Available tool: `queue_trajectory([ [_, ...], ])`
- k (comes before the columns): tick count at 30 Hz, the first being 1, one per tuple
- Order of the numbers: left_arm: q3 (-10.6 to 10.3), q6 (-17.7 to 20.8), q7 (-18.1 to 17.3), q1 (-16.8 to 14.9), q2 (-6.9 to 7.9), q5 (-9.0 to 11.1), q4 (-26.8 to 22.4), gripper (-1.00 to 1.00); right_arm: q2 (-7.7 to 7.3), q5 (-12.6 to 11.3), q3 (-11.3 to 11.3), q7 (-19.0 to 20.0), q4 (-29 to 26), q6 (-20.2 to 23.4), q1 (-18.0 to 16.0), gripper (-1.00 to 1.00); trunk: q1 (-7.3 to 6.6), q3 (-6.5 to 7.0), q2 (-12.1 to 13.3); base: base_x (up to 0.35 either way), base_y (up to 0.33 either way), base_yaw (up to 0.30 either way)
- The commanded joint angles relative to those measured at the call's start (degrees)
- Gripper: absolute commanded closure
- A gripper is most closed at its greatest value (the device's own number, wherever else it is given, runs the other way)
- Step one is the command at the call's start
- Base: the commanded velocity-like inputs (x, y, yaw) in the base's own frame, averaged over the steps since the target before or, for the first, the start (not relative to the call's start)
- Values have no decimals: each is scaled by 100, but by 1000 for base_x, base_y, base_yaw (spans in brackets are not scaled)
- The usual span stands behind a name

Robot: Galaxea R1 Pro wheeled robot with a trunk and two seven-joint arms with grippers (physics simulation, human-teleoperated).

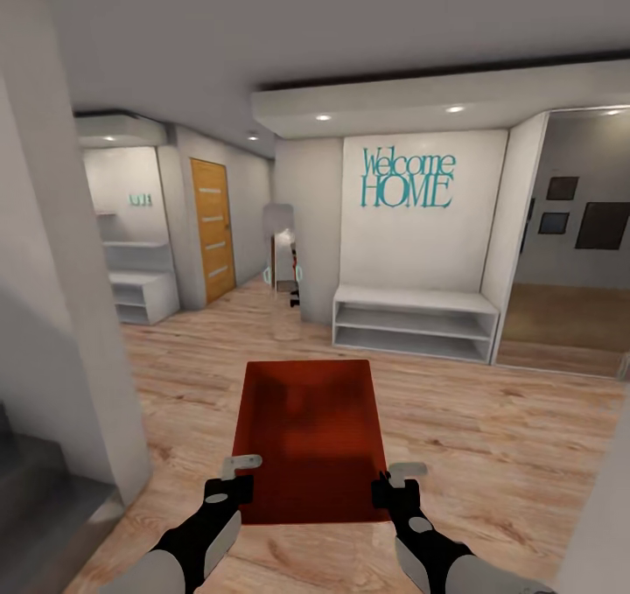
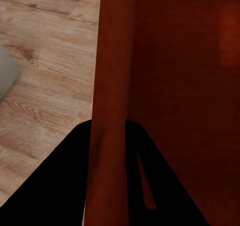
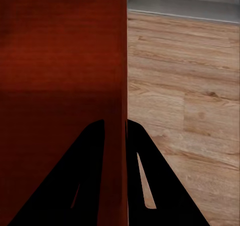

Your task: Move the two storage containers from the living room to the garage. In the garage, place one container on the floor and stack the other container on top of it (either order is fine).

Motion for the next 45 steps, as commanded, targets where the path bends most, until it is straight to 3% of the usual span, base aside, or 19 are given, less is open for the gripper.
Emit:
queue_trajectory([
  [1,219,22,64,-9,48,-38,-25,100,-24,-91,13,-5,8,-32,-1,100,4,-9,-6,322,0,0],
  [45,219,19,64,-9,48,-43,-23,100,-24,-92,13,-2,12,-32,-2,100,4,-9,-6,322,0,0],
])
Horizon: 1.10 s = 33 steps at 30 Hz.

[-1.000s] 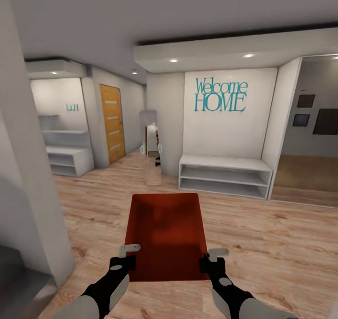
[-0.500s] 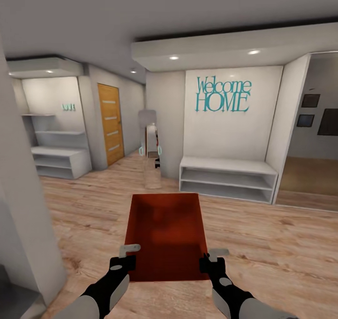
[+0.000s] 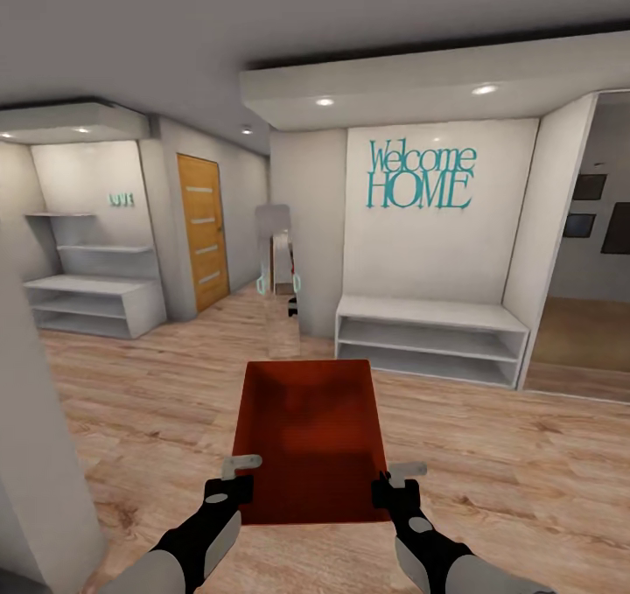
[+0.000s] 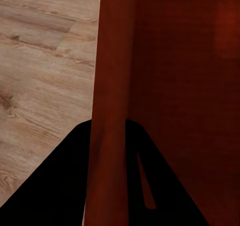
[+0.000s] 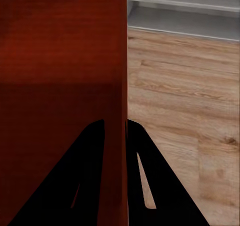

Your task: Move the two storage containers from the living room to the garage. In the garage, place one container on the floor and stack the other container on top of it (either order is fine).

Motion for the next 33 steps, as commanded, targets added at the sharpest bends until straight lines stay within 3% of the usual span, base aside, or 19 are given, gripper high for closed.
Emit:
queue_trajectory([
  [1,223,24,61,-11,49,-48,-25,100,-23,-97,16,-7,8,-31,-1,100,4,-9,-7,322,0,0],
  [33,223,25,61,-11,49,-48,-12,100,-16,-95,16,-8,7,-31,-1,100,4,-9,-7,322,0,0],
])
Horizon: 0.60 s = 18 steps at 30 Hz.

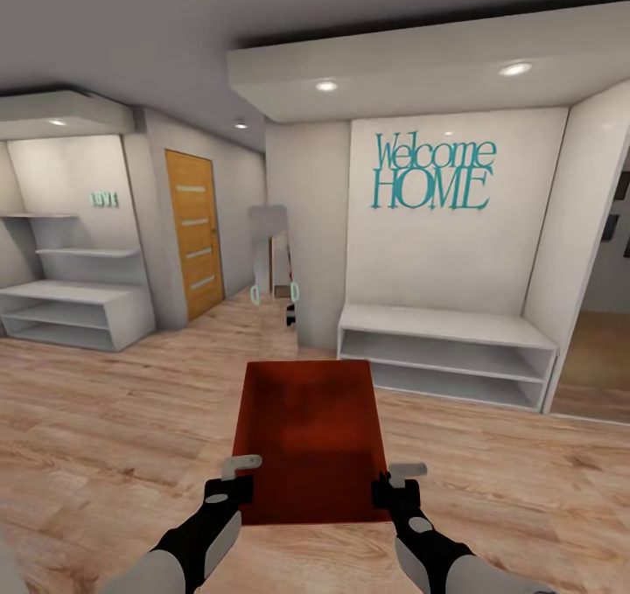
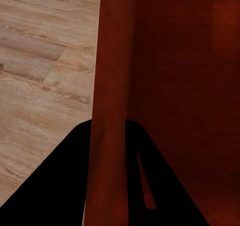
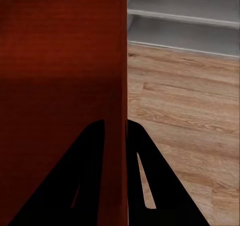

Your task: Move the two storage containers from the living room to the garage. In the garage, place one container on the floor and stack the other container on top of it (either order is fine).

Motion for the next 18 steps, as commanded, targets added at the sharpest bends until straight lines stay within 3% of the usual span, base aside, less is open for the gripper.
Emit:
queue_trajectory([
  [1,204,23,63,-9,55,-35,-21,100,-12,-99,10,-10,7,-36,-2,100,4,-9,-6,322,0,0],
  [6,211,26,63,-9,60,-34,-18,100,-17,-97,10,-10,9,-36,-2,100,4,-9,-6,322,0,41],
  [15,213,29,63,-10,63,-26,-12,100,-11,-115,10,-10,9,-36,-2,100,4,-9,-6,322,0,279],
  [18,215,31,63,-8,63,-27,-13,100,-11,-115,10,-10,11,-36,-2,100,4,-9,-6,322,0,133],
])
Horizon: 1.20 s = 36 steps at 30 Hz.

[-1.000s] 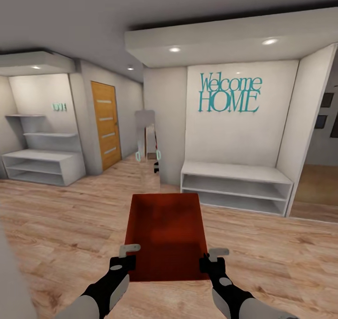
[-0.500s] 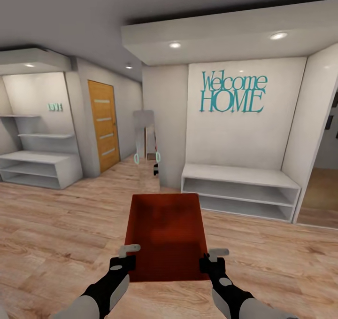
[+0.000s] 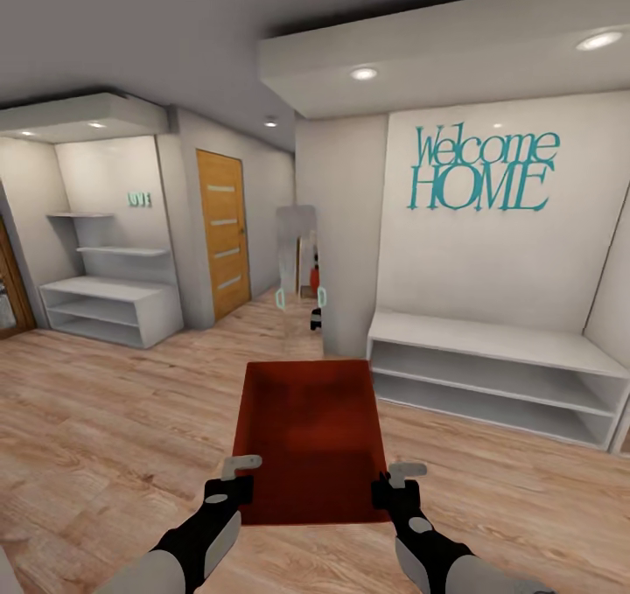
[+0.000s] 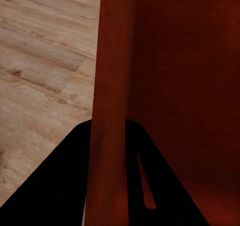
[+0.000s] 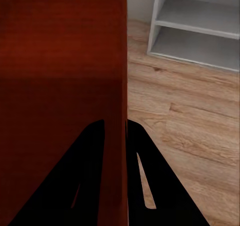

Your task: Move the two storage containers from the living room to the garage. In the garage, place one container on the floor and stack the other container on top of it (either order is fine).

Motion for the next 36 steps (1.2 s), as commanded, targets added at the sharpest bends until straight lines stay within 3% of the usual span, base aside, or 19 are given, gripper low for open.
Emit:
queue_trajectory([
  [1,206,23,67,-9,63,-19,-19,100,-13,-85,-18,-9,4,-37,-2,100,4,-9,-6,322,0,51],
  [10,200,19,67,-11,62,-26,-25,100,-13,-85,-20,-9,3,-37,-2,100,4,-9,-6,322,0,51],
  [36,213,25,59,-10,64,-17,-13,100,-15,-85,-24,-9,6,-37,-2,100,4,-9,-6,322,0,268],
])
